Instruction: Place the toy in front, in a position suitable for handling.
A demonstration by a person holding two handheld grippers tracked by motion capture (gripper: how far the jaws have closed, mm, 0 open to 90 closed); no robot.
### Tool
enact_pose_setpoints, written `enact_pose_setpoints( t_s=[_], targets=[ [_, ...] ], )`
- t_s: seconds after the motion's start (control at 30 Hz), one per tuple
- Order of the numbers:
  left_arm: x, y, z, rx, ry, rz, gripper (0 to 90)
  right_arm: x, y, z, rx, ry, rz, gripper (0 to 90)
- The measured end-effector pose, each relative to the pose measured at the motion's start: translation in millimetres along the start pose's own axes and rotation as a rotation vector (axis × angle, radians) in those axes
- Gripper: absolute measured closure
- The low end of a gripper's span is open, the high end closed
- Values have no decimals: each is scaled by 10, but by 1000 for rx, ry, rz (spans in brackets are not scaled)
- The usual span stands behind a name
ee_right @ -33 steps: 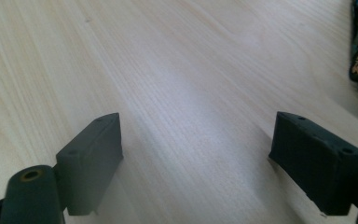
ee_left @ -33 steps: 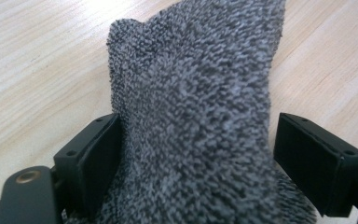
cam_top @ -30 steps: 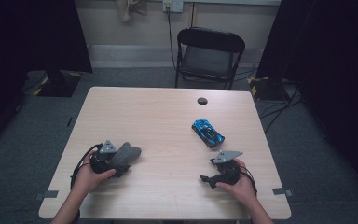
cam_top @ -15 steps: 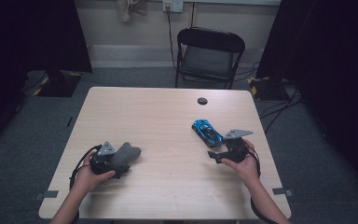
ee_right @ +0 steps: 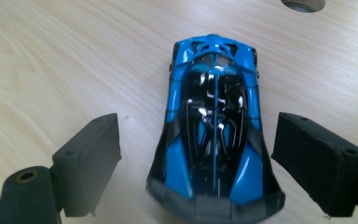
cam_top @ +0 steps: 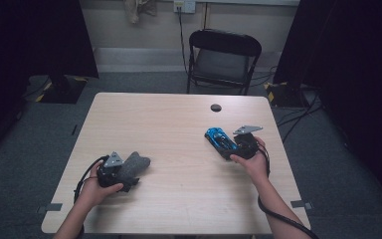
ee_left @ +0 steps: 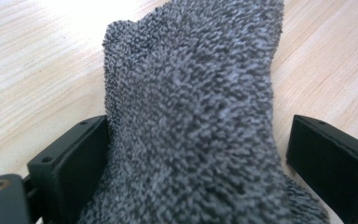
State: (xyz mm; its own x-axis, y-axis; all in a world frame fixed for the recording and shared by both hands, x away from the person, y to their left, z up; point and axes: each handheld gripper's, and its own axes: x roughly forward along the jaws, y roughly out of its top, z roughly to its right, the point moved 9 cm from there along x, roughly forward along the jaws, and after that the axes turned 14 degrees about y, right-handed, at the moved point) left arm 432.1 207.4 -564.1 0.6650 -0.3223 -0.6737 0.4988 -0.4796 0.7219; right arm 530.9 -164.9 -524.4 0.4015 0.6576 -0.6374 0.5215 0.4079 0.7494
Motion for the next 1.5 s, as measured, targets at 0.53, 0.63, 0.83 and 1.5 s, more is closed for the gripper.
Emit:
enact_pose_setpoints(
  t_s=[0.53, 0.63, 0.83, 1.5],
  targets=[
    [13, -1, 24, 14, -10, -13, 10, 275, 104, 148, 42, -20, -10, 141],
    [16, 0, 27, 17, -9, -16, 0, 323, 135, 168, 38, -24, -12, 140],
    [16, -1, 26, 17, -9, -16, 0, 435, 157, 202, 46, -29, -35, 141],
    [15, -2, 25, 20, -9, -17, 0, 615, 132, 271, 55, -60, -98, 139]
  ],
)
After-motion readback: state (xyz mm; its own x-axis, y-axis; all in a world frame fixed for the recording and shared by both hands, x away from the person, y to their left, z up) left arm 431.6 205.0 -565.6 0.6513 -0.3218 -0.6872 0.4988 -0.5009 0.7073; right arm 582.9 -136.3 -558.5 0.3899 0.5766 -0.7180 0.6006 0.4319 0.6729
